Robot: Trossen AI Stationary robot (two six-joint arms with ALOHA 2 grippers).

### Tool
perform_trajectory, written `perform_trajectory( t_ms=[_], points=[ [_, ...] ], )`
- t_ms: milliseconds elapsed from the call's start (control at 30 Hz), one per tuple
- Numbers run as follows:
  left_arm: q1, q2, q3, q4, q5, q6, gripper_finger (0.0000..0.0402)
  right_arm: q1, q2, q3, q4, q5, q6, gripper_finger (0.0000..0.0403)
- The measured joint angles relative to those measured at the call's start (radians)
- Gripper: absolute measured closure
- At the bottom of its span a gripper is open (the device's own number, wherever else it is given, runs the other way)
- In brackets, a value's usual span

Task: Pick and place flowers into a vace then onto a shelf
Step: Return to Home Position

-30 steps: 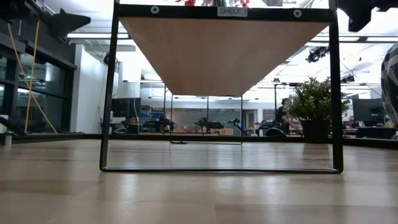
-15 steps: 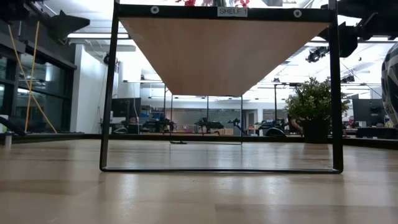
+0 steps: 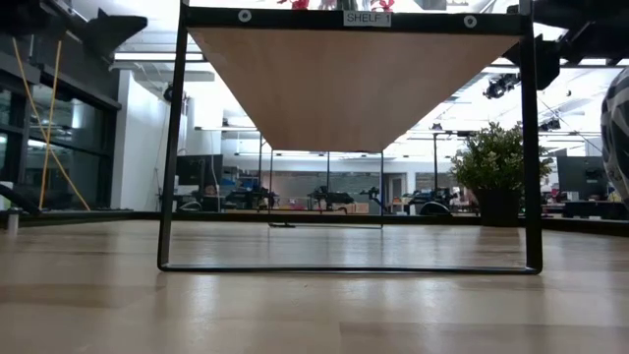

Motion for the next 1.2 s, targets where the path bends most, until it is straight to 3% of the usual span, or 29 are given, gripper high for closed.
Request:
perform_trajectory(
  t_ms=[300, 600, 800, 900, 1200],
  points=[
    [0.0, 0.0, -0.043, 0.053, 0.05, 0.002, 0.0016, 0.0, -0.001, 0.0, 0.087, -0.074, -0.03, 0.0109],
    [0.0, 0.0, -0.123, 0.123, 0.048, 0.007, 0.0016, 0.0, 0.0, 0.0, 0.07, -0.078, -0.031, 0.0109],
    [0.0, 0.0, -0.133, 0.122, 0.045, -0.001, 0.0016, 0.0, -0.002, -0.198, 0.406, -0.096, -0.041, 0.0109],
    [0.0, 0.0, -0.133, 0.109, 0.045, -0.017, 0.0016, -0.005, -0.001, -0.188, 0.33, -0.08, -0.013, 0.0109],
    [0.0, 0.0, -0.153, 0.083, 0.043, -0.022, 0.0016, -0.041, -0.001, -0.203, 0.332, -0.108, -0.018, 0.0109]
  ],
)
